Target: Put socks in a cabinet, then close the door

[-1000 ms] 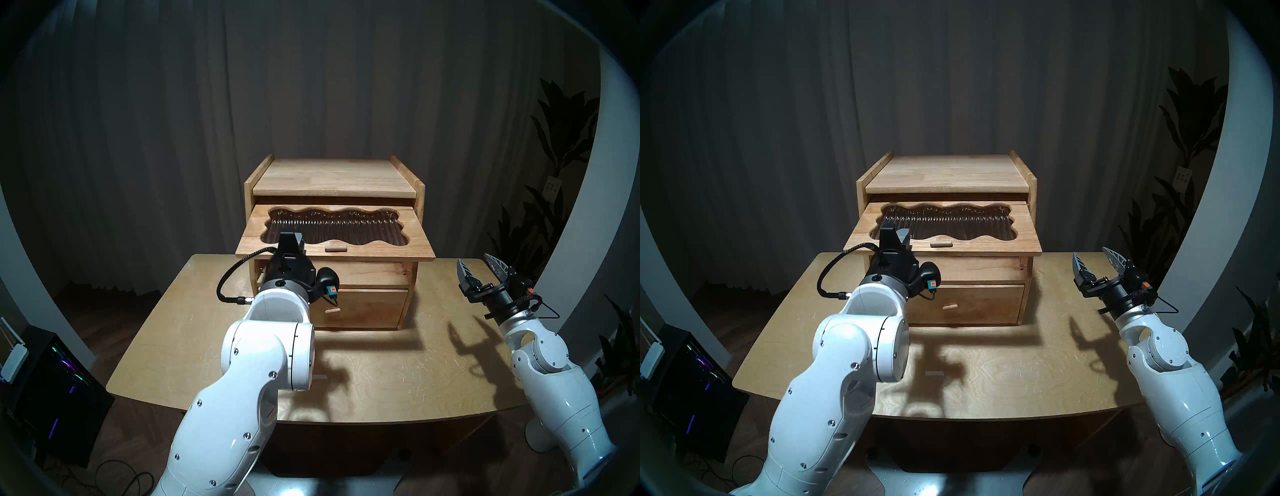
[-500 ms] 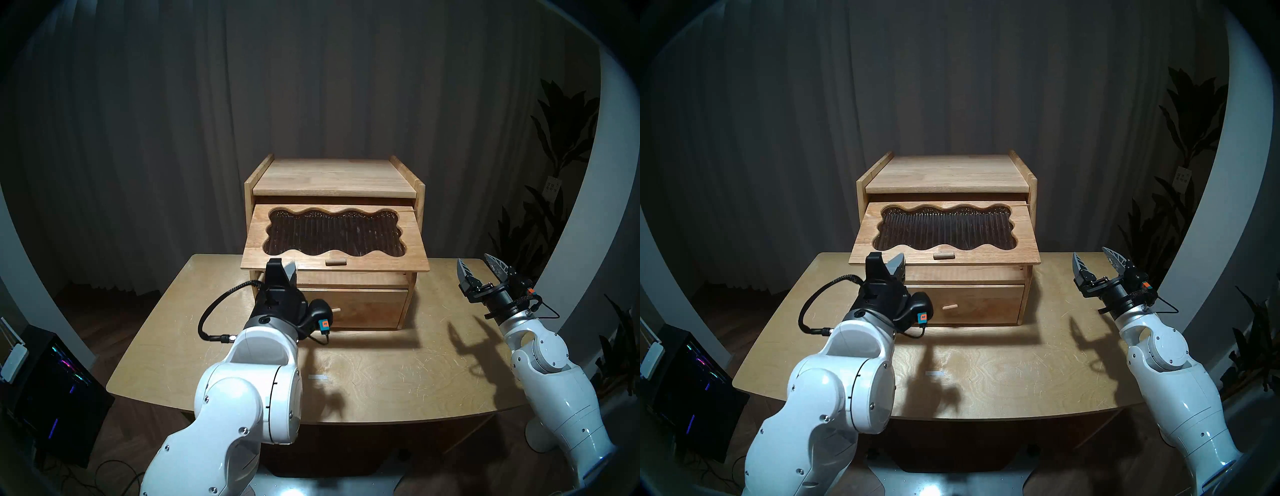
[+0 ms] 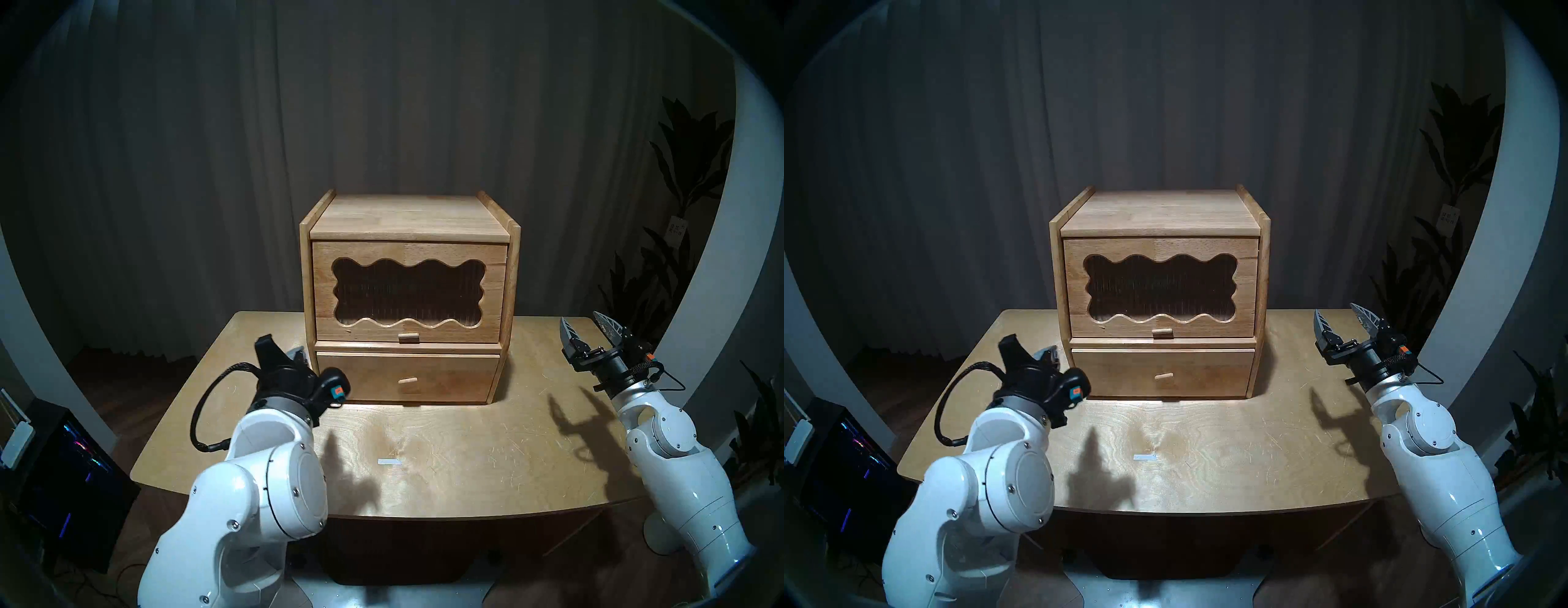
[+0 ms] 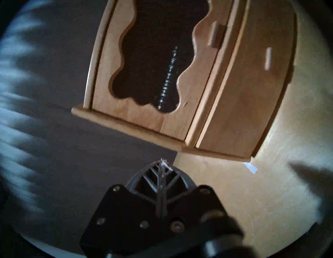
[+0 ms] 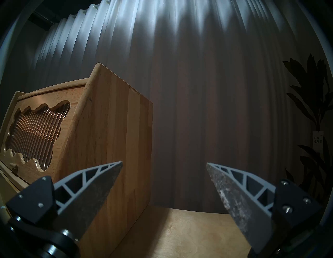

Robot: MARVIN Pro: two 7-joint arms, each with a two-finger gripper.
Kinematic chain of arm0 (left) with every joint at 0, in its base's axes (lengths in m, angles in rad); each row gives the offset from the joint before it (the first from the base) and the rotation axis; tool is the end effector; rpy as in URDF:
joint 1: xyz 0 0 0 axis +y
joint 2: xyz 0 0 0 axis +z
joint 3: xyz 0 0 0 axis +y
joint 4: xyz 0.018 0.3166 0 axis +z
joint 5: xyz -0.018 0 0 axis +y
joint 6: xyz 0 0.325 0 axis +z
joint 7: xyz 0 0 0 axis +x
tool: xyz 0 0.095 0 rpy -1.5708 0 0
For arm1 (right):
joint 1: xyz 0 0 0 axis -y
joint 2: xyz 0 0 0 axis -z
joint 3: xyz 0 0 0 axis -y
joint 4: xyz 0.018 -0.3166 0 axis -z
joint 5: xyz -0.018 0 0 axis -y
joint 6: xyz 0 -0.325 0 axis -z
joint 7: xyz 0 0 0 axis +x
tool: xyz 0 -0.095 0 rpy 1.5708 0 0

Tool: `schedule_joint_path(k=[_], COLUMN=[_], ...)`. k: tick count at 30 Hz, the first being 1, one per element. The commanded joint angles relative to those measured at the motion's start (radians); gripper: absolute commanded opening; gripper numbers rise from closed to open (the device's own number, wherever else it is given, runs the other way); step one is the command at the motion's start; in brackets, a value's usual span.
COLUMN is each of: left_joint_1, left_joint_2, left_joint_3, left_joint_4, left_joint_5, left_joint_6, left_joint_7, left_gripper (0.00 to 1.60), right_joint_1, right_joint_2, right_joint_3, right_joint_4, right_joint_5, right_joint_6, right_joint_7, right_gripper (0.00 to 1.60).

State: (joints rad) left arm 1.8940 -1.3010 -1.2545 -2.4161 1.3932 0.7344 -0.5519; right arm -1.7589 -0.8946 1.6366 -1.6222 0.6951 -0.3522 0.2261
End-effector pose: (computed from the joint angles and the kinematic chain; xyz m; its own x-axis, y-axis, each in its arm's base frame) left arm 0.2818 -0.0372 -0.1921 0.2090 -0.9299 0.3026 -0.1510 -0.3364 -0.9295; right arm 0.3832 -0.1974 -0.2710 -0.2432 -0.0088 0.9699 0.1972 -0.9795 0.0405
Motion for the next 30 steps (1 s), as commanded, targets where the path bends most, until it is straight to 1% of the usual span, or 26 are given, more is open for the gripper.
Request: schedule_joint_path(k=[1, 7, 13, 18, 24, 30], left_joint_1=[-0.050, -0.065, -0.091, -0.143, -0.207, -0.241], left_joint_2=[-0.065, -0.087, -0.104, -0.112, -0.118, -0.129], left_joint_3=[-0.137, -0.214, -0.310, -0.374, -0.419, -0.461], left_joint_4=[-0.027, -0.027, -0.021, 0.043, 0.131, 0.198], left_joint_5=[-0.085, -0.185, -0.282, -0.367, -0.458, -0.537], left_joint_6=[0.041, 0.046, 0.043, 0.019, -0.023, -0.052], left_joint_7=[0.032, 0.017, 0.005, -0.002, -0.017, -0.038], left_gripper=[0.00, 0.00, 0.00, 0.00, 0.00, 0.00], right_joint_1=[0.008, 0.008, 0.009, 0.011, 0.011, 0.011], right_joint_2=[0.002, 0.002, 0.002, 0.003, 0.003, 0.003], right_joint_3=[0.003, 0.002, 0.001, 0.000, -0.001, -0.002], right_joint_4=[-0.010, -0.006, -0.003, -0.003, -0.001, 0.003], right_joint_5=[0.000, 0.000, 0.000, 0.000, 0.000, 0.000], right_joint_6=[-0.004, -0.003, -0.003, -0.004, -0.004, -0.003], right_joint_7=[0.001, 0.001, 0.001, 0.001, 0.001, 0.001], right_gripper=[1.60, 1.60, 1.60, 1.60, 1.60, 1.60])
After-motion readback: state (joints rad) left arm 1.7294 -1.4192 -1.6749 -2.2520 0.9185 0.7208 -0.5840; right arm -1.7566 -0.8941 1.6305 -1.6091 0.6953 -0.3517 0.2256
